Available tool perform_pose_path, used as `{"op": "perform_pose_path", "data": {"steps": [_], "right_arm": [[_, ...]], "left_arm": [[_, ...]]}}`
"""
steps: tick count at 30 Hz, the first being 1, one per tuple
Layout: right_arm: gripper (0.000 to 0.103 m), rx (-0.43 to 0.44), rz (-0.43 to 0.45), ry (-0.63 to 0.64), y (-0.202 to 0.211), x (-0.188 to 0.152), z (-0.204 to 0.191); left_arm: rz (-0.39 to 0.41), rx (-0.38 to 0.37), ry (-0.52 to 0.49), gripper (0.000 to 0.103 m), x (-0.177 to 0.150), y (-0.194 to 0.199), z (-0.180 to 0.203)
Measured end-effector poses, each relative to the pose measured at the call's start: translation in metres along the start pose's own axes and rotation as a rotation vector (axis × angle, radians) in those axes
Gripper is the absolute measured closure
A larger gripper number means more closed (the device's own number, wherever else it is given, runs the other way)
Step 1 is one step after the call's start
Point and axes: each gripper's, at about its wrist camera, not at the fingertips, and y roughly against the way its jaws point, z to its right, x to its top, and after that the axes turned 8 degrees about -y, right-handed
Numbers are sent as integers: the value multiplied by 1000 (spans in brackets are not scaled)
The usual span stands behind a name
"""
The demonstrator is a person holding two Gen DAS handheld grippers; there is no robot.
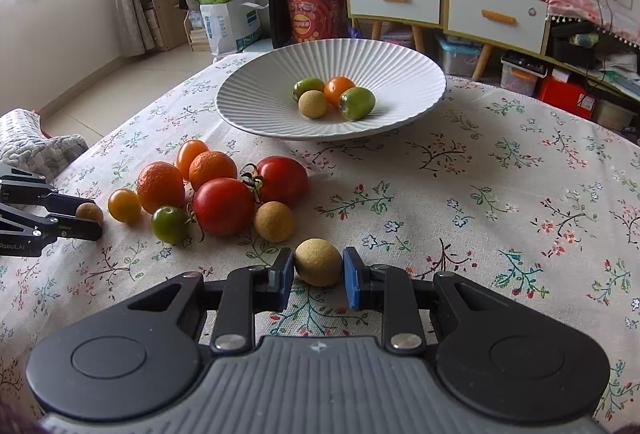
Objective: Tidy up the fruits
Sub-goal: 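Grasp the brown kiwi with the left gripper while the right gripper grasps a yellow potato, then carry the kiwi and potato into the white bowl and open both grippers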
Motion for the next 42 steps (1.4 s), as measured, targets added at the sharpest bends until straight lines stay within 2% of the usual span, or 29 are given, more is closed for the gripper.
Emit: {"op": "perform_pose_path", "data": {"steps": [14,21,32,42], "right_arm": [[80,22,39,-15,7,12,-2],[80,31,74,-24,10,22,-5],[80,24,101,-101,-4,54,9],[80,-15,109,-124,-26,81,26]], "left_arm": [[54,-4,-1,79,14,9,2],[96,-24,-6,79,32,8,12],[160,-63,7,79,82,-13,33],[173,-90,33,79,122,-46,43]]}}
